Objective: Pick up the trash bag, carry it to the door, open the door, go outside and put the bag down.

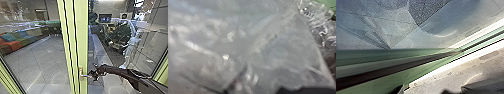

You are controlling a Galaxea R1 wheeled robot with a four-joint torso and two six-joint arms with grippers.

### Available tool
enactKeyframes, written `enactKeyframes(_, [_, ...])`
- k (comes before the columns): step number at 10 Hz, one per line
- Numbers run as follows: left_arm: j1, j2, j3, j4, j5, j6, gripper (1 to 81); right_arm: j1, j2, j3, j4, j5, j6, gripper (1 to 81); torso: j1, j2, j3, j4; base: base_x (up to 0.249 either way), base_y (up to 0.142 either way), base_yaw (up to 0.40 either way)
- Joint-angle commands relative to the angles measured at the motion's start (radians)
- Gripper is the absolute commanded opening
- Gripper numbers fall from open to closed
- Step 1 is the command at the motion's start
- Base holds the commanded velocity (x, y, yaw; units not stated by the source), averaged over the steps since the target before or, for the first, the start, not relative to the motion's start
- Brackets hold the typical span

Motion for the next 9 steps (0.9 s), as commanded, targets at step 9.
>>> enactKeyframes(9, [-0.038,-0.008,0.006,-0.012,0.083,-0.002,1.0,0.183,-0.031,0.254,0.042,0.061,0.008,81.1,0.002,0.001,-0.002,0.0,0.0,0.0,0.0])
